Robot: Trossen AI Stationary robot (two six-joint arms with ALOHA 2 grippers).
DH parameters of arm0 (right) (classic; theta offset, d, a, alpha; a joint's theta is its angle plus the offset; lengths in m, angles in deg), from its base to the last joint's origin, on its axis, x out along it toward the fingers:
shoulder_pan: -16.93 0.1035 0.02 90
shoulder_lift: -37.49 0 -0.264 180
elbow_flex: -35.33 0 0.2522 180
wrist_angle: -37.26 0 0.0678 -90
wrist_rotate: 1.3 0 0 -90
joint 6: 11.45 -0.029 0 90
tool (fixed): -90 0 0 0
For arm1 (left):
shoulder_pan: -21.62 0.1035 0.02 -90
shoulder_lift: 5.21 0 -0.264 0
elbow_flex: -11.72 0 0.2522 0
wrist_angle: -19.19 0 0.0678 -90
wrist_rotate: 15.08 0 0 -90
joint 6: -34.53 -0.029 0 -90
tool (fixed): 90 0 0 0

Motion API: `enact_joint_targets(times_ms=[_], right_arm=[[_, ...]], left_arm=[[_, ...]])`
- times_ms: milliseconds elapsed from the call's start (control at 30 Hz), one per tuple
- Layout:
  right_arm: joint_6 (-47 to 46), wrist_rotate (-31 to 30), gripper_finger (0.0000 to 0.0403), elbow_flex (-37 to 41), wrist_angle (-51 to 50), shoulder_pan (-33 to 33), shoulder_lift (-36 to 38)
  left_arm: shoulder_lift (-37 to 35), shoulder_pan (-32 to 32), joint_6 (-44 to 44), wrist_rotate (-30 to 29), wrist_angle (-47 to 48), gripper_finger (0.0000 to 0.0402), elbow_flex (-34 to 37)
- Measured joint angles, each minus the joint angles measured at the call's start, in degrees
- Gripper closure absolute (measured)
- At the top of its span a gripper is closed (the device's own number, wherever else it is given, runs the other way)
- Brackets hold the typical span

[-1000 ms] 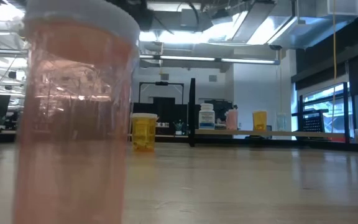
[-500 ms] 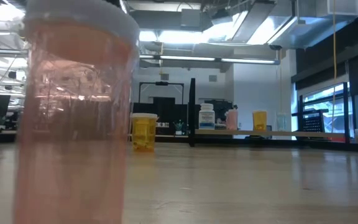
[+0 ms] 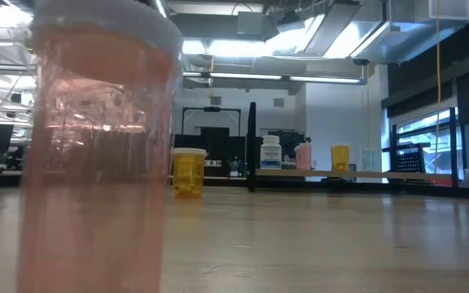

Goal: Pick and place medicine bottles onto shelf by color
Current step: Put the top left orange pill bottle on the shelf

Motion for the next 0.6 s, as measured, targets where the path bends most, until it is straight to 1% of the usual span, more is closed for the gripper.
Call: enact_joint_targets(times_ms=[100,333,533,600], right_arm=[[3.26,0.93,0.0166,-0.01,1.28,-0.94,-2.80],[8.51,10.26,0.0166,0.01,5.77,-4.01,-12.97],[16.41,17.01,0.0166,0.01,9.15,-5.89,-21.38],[17.59,18.93,0.0166,0.01,10.24,-6.17,-24.08]], left_arm=[[-0.78,-0.09,0.65,-0.86,0.08,0.0015,0.00],[-2.93,-0.07,1.01,-2.67,1.04,0.0015,0.00],[-4.53,-0.07,0.99,-4.23,1.90,0.0014,0.00],[-4.88,-0.07,1.01,-4.44,1.96,0.0014,-0.06]])
